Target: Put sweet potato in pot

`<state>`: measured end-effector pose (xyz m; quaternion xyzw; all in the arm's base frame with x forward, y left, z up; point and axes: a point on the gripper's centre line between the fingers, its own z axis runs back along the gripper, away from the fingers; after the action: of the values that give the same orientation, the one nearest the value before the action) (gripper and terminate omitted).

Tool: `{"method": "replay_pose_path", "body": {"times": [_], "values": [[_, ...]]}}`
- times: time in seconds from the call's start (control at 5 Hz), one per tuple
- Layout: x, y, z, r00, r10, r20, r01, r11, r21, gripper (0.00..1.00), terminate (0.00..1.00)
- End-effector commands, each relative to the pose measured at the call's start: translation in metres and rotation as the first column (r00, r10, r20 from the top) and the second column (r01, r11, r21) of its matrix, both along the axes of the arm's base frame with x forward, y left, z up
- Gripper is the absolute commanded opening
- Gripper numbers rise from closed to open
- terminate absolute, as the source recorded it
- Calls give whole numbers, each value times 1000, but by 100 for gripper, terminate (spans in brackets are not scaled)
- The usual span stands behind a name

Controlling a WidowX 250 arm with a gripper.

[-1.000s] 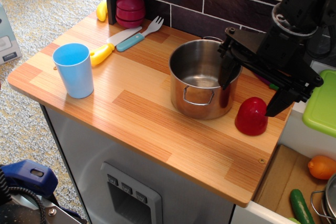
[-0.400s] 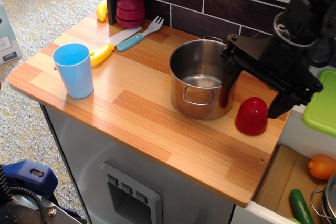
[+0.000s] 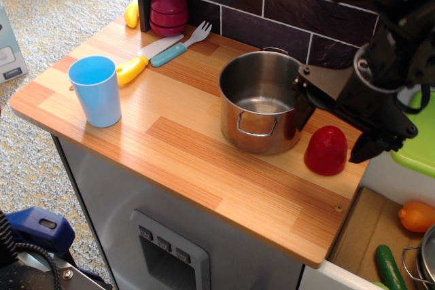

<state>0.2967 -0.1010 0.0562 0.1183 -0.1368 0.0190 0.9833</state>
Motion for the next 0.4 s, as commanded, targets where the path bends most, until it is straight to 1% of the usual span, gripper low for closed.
{"method": "replay_pose_path", "body": {"times": [0.0,0.2], "values": [[13,-1,-4,997,-13,80,13,1000,-4,100,0],[19,1,-12,995,-16,95,17,1000,-18,100,0]]}}
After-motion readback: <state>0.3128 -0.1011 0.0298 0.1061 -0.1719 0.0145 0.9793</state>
